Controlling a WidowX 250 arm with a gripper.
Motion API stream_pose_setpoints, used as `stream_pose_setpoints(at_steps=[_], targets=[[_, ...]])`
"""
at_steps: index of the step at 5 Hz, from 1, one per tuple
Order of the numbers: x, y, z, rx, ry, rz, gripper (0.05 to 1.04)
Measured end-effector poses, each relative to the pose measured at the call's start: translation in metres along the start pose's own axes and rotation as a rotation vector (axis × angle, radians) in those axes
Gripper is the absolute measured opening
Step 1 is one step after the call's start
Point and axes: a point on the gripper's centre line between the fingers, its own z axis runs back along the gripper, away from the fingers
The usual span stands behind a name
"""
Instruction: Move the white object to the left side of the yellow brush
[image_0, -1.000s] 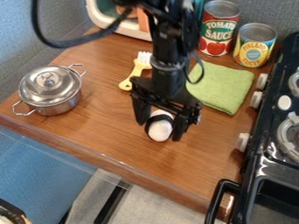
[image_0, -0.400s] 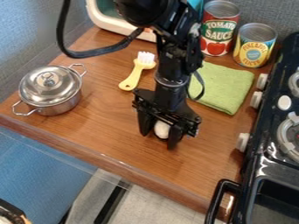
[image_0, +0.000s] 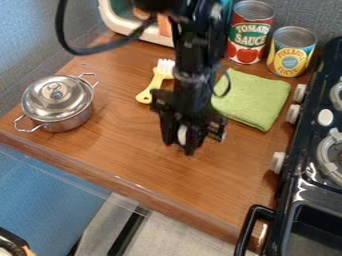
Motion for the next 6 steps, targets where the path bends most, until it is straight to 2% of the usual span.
stream_pose_setpoints(at_steps=[1,2,3,5,6], targets=[[0.011,0.025,0.046,-0.029,-0.066,-0.024,0.459],[0.021,0.075,0.069,-0.001,-0.086,-0.018,0.458],[0.034,0.123,0.054,0.028,-0.025,0.008,0.458],[0.058,0.211,0.020,0.079,0.007,0.053,0.458],[0.065,0.224,0.008,0.103,0.025,0.043,0.458]])
